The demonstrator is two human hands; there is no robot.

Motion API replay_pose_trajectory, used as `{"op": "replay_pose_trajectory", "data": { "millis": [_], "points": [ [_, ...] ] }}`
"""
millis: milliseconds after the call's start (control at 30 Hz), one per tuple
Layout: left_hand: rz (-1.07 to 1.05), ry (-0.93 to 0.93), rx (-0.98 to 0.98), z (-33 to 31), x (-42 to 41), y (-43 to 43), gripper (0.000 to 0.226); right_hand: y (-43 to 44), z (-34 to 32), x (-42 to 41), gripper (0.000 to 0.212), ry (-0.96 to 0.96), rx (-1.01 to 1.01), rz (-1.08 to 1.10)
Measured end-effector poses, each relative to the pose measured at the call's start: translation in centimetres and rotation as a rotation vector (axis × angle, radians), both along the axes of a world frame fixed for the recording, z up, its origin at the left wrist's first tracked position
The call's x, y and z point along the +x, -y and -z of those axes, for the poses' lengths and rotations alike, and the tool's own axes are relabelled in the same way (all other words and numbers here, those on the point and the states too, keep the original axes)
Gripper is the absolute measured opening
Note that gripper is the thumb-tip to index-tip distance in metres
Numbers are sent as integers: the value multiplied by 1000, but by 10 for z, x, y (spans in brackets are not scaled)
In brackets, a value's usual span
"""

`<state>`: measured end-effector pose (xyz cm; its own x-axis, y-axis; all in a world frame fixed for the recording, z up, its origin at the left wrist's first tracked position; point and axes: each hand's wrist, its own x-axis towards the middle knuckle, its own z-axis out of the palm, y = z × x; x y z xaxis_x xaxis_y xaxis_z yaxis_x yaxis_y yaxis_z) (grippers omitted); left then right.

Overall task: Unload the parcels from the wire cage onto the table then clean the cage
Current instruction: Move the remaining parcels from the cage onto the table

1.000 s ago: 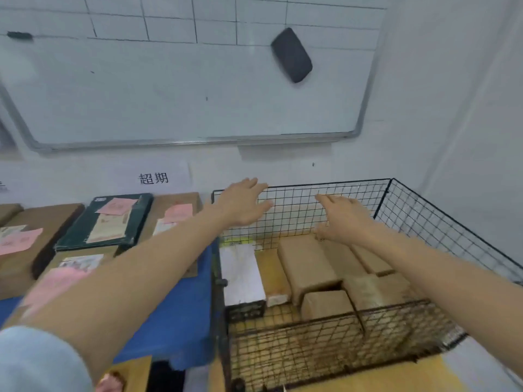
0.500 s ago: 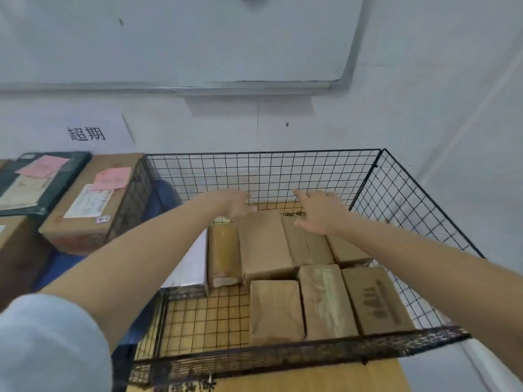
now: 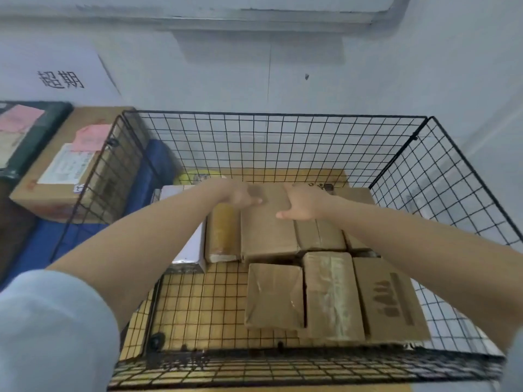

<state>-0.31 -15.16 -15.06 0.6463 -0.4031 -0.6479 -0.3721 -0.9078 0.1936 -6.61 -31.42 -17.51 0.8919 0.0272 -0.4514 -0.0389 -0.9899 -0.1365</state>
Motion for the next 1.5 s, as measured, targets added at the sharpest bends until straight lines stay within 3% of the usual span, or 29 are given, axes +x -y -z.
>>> {"op": "replay_pose_trajectory", "data": {
  "millis": [133,267,400,567,733,833,1067,1233,1433,1500],
  "points": [
    [-113,-22,-96,5,1,4,71,-6,9,5,95,-17,110,118],
    [-402,-194,-295,16,-2,6,77,-12,17,3,98,-16,196,221],
    [-633,-316,-440,17,-9,9,67,-18,15,-2,108,-26,277,334],
    [-734,-370,-534,-16,-14,0,54,-17,-7,-10,110,43,321,378],
    [-833,-402,-709,-65,-25,-22,24,-12,-53,-25,105,158,442,448],
    [-932,-478,-824,-89,-36,-37,36,-18,-89,-38,106,274,472,461],
    [-861,-398,-950,-150,-56,-49,41,-34,-167,-66,77,552,394,468],
    [-745,-325,-1060,-186,-66,-50,20,-35,-210,-76,52,764,378,473],
    [-611,-283,-1253,-200,-71,-59,39,-40,-221,-86,44,860,528,402],
    [-620,-232,-1291,-197,-71,-60,33,-43,-213,-88,46,819,549,382]
  ]
}}
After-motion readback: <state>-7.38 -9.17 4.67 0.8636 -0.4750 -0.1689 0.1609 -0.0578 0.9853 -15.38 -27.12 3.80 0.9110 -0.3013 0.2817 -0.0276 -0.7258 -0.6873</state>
